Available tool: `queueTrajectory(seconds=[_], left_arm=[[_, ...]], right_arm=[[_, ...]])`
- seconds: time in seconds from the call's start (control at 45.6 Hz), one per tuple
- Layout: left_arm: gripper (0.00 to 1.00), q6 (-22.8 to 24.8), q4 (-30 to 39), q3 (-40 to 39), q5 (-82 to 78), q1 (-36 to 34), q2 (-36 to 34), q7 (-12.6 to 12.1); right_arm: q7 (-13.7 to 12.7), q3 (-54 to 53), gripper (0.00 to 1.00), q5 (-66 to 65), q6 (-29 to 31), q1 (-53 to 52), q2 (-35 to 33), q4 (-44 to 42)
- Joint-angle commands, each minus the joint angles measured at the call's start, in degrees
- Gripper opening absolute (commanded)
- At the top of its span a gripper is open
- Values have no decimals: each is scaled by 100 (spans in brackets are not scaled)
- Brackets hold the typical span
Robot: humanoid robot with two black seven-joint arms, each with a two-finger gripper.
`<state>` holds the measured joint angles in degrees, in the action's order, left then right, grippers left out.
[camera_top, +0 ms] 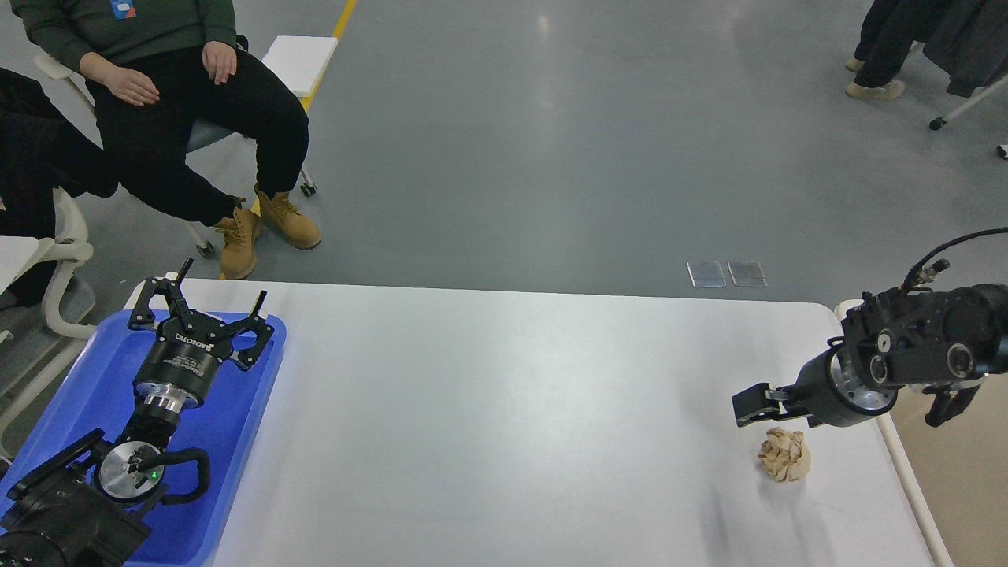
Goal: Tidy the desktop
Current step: 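Lower the open right gripper onto the crumpled beige paper ball, then close the right gripper on the paper ball and lift it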
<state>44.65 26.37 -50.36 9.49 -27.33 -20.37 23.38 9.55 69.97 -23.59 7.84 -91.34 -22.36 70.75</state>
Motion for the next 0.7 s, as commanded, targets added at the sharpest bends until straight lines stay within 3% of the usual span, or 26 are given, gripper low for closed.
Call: queueTrajectory(seconds=[0.0,0.68], left_arm=[[99,0,0,0,0,0,-2,0],[99,0,0,0,0,0,-2,0]], right_arm=[[3,-19,100,-76,-336,635,206,-421],[-5,-1,100,-85,-494,1461,206,-1388]])
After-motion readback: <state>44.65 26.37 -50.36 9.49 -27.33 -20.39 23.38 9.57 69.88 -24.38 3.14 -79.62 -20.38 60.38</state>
